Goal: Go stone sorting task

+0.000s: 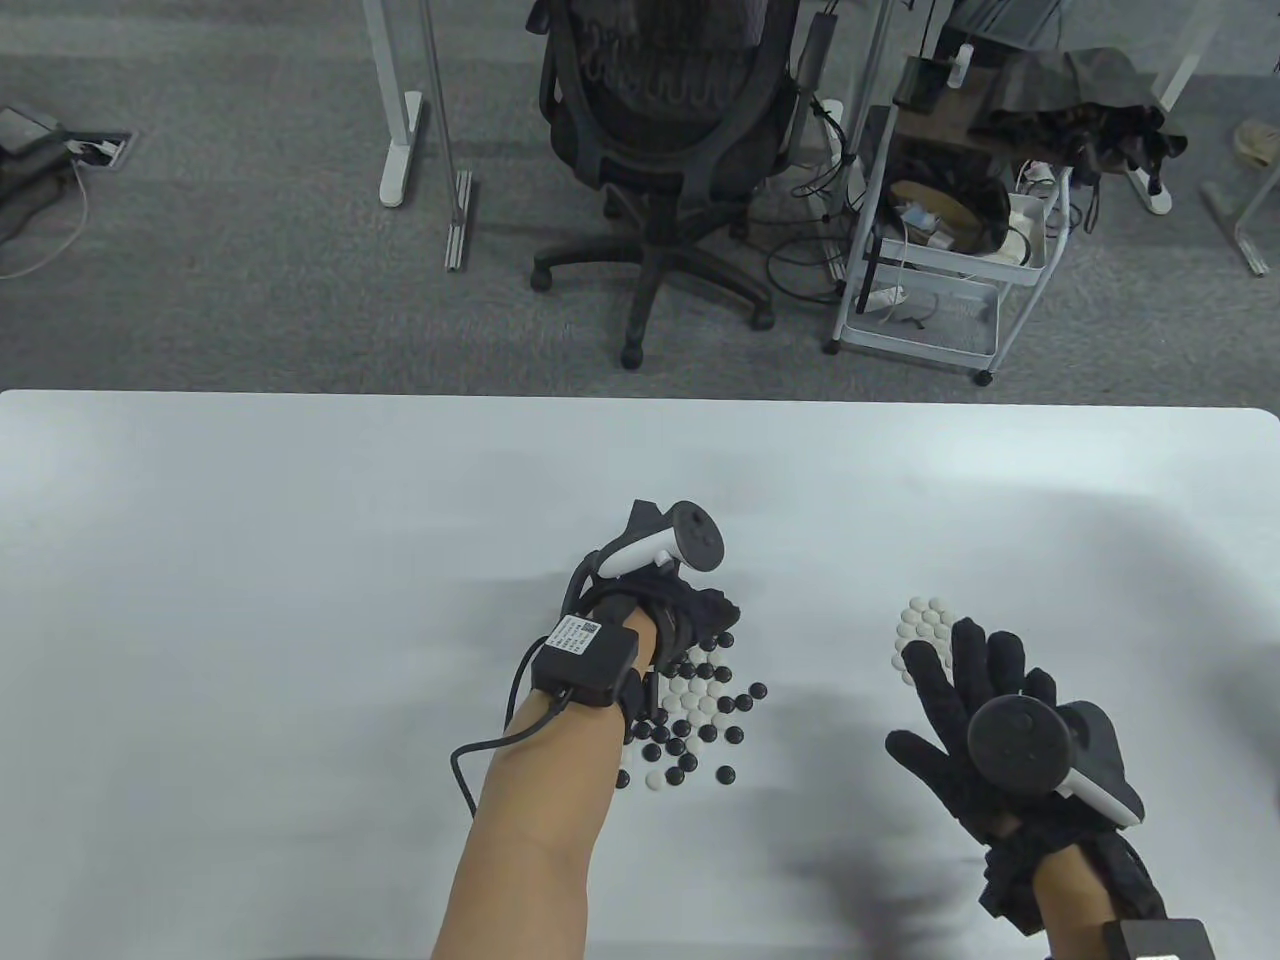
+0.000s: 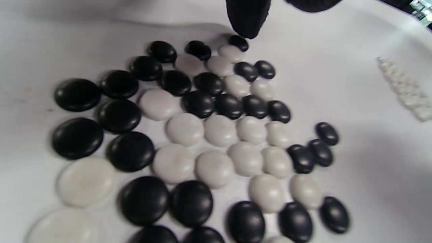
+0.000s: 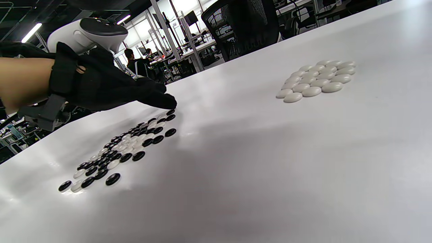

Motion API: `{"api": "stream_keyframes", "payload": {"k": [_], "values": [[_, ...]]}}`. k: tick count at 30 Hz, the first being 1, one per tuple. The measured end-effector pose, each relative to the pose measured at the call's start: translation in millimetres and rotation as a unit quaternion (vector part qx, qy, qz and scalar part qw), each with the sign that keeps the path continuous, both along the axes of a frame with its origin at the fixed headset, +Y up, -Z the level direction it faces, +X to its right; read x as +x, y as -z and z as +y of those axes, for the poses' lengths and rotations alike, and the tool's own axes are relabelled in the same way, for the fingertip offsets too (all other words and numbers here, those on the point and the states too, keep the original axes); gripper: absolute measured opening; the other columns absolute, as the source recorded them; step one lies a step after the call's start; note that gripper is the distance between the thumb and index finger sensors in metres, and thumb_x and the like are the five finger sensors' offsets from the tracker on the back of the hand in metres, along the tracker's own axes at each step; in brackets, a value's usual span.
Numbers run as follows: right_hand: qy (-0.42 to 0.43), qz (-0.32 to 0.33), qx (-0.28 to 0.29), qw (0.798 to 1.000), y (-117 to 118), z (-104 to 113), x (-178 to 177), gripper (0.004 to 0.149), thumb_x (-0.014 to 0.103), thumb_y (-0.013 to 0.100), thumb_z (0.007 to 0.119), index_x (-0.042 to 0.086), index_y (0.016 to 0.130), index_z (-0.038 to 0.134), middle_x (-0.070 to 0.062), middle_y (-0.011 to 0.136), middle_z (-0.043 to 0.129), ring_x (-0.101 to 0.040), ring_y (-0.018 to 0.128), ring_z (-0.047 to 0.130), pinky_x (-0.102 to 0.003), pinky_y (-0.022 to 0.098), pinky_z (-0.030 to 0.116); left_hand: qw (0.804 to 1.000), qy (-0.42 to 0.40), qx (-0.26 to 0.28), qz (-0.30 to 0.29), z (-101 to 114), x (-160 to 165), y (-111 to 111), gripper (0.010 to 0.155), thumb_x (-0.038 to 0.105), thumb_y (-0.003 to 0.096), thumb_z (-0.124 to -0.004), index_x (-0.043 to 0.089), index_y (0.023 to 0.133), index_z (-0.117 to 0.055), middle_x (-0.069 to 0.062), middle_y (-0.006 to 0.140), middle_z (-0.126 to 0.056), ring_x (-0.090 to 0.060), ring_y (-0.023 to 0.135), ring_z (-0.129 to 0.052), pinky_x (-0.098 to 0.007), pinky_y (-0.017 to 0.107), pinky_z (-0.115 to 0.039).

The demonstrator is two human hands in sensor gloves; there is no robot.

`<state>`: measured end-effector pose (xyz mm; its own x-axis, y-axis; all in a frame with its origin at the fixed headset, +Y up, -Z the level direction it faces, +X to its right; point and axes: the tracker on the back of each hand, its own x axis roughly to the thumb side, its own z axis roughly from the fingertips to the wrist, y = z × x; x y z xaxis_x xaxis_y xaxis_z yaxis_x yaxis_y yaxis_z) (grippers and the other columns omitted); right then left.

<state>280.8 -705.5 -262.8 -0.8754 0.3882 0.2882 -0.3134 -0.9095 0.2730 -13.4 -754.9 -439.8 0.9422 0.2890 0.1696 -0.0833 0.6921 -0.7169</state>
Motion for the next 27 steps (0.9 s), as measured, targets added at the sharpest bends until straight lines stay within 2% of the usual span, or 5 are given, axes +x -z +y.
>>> {"api": "stream_keyframes", "payload": {"k": [6, 11, 18, 23, 27], "values": [[-0.003, 0.004, -0.008, 1.0, 0.2, -1.0, -1.1, 0.079, 0.054, 0.055, 0.049, 0.013, 0.113, 0.013, -0.031, 0.105, -0.009, -0.059, 0.086, -0.011, -0.08, 0.051, 0.003, 0.996, 0.066, 0.048, 0.028, 6.5, -43.0, 0.5, 0.064, 0.053, 0.0569, -0.042, 0.031, 0.116, -0.054, -0.025, 0.12, 0.007, -0.055, 0.098, 0.014, -0.083, 0.06, 0.0], [0.0, 0.011, -0.013, 1.0, -0.4, -0.3, -3.3, 0.08, 0.055, 0.055, 0.049, 0.013, 0.113, 0.013, -0.031, 0.104, -0.01, -0.058, 0.086, -0.013, -0.08, 0.051, 0.003, 0.983, 0.124, 0.004, 0.133, 17.1, -144.9, -12.7, 0.064, 0.053, 0.0577, -0.044, 0.028, 0.116, -0.058, -0.024, 0.121, 0.005, -0.056, 0.099, 0.013, -0.083, 0.059, 0.001], [-0.006, 0.021, -0.02, 1.0, 0.7, -3.2, -8.4, 0.08, 0.054, 0.055, 0.049, 0.013, 0.113, 0.013, -0.031, 0.104, -0.01, -0.058, 0.086, -0.013, -0.08, 0.051, 0.003, 0.951, 0.166, -0.038, 0.258, 23.2, -260.6, -62.4, 0.067, 0.052, 0.0575, -0.045, 0.025, 0.117, -0.061, -0.022, 0.121, 0.005, -0.055, 0.1, 0.013, -0.083, 0.059, 0.003], [-0.011, 0.025, -0.023, 0.999, 0.5, -3.8, -9.9, 0.08, 0.054, 0.055, 0.049, 0.013, 0.113, 0.013, -0.031, 0.104, -0.01, -0.059, 0.086, -0.013, -0.081, 0.051, 0.003, 0.942, 0.172, -0.057, 0.283, 24.2, -284.8, -82.5, 0.068, 0.052, 0.0574, -0.045, 0.024, 0.118, -0.06, -0.022, 0.121, 0.006, -0.055, 0.099, 0.013, -0.083, 0.059, 0.002], [-0.01, 0.029, -0.018, 0.999, -1.1, -1.8, -11.6, 0.08, 0.054, 0.055, 0.049, 0.013, 0.113, 0.013, -0.031, 0.104, -0.01, -0.059, 0.086, -0.013, -0.081, 0.051, 0.003, 0.949, 0.17, -0.031, 0.266, 35.9, -271.9, -81.1, 0.068, 0.052, 0.0575, -0.045, 0.025, 0.118, -0.058, -0.022, 0.12, 0.007, -0.055, 0.099, 0.014, -0.083, 0.059, 0.003]]}}
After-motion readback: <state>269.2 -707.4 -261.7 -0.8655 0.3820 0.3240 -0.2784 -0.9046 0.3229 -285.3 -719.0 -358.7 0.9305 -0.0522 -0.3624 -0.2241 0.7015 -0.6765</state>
